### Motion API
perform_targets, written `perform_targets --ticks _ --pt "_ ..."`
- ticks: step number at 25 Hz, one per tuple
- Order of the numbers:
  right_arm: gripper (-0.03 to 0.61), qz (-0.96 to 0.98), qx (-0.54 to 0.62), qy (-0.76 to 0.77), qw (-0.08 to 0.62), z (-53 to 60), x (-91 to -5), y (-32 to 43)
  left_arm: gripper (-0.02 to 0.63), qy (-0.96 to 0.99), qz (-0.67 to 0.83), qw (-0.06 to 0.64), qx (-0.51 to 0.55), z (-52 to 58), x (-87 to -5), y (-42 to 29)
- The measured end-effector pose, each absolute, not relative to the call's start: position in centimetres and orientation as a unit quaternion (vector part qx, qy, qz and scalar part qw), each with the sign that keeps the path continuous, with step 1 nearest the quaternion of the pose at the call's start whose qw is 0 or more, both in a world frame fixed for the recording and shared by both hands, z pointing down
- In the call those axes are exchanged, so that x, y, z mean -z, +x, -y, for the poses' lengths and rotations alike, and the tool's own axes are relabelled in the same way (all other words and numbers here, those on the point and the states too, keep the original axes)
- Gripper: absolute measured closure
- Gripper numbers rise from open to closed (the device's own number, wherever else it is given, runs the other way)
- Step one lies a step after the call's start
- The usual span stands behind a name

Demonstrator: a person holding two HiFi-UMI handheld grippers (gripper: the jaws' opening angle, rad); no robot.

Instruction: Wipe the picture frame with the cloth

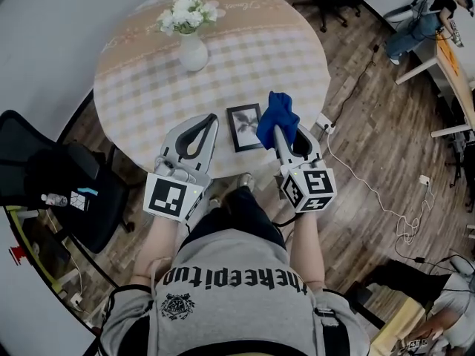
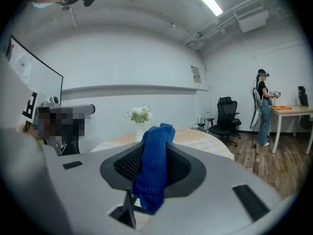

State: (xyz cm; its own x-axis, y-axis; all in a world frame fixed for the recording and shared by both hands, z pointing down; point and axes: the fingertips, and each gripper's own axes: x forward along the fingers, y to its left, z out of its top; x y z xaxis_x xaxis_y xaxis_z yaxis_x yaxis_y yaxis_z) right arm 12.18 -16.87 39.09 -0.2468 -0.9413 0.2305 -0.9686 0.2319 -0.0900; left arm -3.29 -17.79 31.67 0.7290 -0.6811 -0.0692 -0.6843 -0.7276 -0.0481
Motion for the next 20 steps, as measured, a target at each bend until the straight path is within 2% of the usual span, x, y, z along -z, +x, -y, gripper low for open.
perform_targets --ticks 20 --pt "0.457 0.778 -0.046 0.626 -0.013 13.2 -32.7 11.0 0.597 -0.937 -0.342 0.058 -0.043 14.7 -29.6 -3.2"
